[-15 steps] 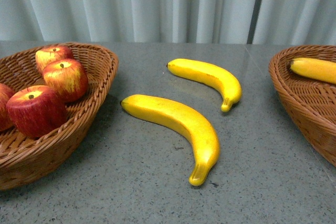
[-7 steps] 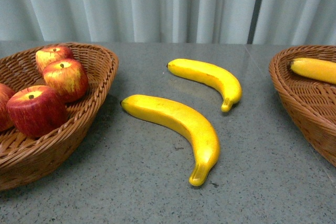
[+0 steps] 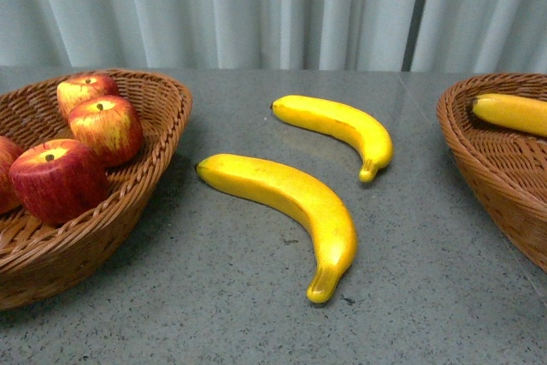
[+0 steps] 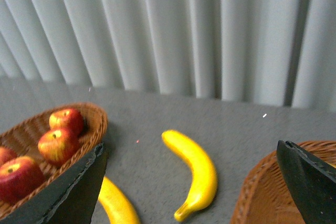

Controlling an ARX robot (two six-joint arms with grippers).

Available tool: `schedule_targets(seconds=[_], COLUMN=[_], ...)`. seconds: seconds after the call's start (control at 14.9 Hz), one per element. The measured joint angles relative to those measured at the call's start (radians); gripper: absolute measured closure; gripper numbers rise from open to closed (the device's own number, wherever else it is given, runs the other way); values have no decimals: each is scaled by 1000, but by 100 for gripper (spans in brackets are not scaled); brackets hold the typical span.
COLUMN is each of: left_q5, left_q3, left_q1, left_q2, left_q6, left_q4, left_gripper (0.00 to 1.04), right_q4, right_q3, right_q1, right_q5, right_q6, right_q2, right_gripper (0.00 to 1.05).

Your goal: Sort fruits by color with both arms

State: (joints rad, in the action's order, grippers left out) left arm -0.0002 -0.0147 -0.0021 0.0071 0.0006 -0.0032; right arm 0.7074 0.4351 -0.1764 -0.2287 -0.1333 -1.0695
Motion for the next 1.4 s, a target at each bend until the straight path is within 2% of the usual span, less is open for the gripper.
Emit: schedule_targets(seconds=[0.2, 0.4, 0.74, 1.4], left_q5=[0, 0, 0, 0], left_q3=[0, 0, 0, 0], left_q1=[0, 0, 0, 0], left_q2=[0, 0, 0, 0], left_q6=[0, 0, 0, 0], left_q4=[0, 0, 0, 0], left_gripper=[7, 7, 7, 7], right_q4=[-202, -402, -606, -639], right_q3=[395, 557, 616, 636], right_q1=[-191, -281, -283, -348], right_q5=[41, 57, 105, 128], right_q6=[88, 190, 345, 397], right_q2=[-513, -660, -745, -828], right_gripper=[7, 7, 7, 7])
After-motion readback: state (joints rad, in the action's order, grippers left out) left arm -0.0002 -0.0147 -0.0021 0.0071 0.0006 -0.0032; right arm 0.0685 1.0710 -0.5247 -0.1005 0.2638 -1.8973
